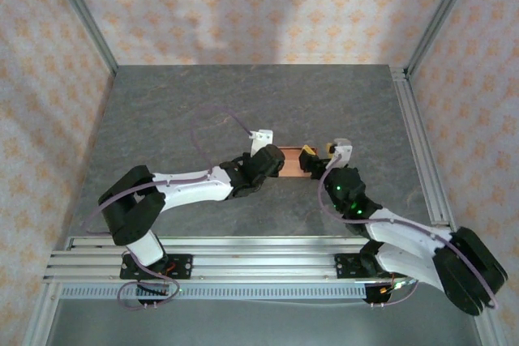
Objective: Fold the paper box
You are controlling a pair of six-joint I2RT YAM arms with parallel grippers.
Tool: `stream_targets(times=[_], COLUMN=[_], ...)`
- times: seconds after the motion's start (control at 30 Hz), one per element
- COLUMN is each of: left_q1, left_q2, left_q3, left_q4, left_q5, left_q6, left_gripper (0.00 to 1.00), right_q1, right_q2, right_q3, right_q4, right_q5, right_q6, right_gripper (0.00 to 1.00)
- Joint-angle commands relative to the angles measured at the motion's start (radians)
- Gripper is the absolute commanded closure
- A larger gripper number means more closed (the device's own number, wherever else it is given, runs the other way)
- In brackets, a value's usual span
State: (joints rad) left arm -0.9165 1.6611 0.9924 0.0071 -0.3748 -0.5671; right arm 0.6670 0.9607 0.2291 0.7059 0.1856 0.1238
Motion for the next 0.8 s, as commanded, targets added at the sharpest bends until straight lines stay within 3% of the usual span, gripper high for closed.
stream_targets(times=[0.0, 0.2, 0.4, 0.63, 0.77], left_q1=[-0.008, -0.013, -0.018, -0.032, -0.034], left_q2=[0.040, 0.040, 0.045, 0.050, 0.058], left_q3=[0.002, -0.003, -0.004, 0.003, 0.014], left_q4=[-0.054, -0.049, -0.046, -0.050, -0.062], left_q5=[-0.013, -0.016, -0.023, -0.041, -0.043], left_q6=[0.014, 0.015, 0.021, 0.027, 0.027], left_gripper=[1.00, 1.00, 1.00, 1.00, 1.00], right_q1=[0.004, -0.033, -0.189, -0.239, -0.244], right_q2=[-0.085, -0.097, 0.054, 0.214, 0.260], right_q3=[0.036, 0.233, 0.436, 0.554, 0.547], right_q4=[-0.184, -0.552, -0.846, -0.937, -0.943], right_q5=[0.042, 0.138, -0.025, -0.175, -0.221], right_q6=[0.030, 0.235, 0.516, 0.553, 0.573], right_gripper=[0.19, 0.20, 0.26, 0.31, 0.44])
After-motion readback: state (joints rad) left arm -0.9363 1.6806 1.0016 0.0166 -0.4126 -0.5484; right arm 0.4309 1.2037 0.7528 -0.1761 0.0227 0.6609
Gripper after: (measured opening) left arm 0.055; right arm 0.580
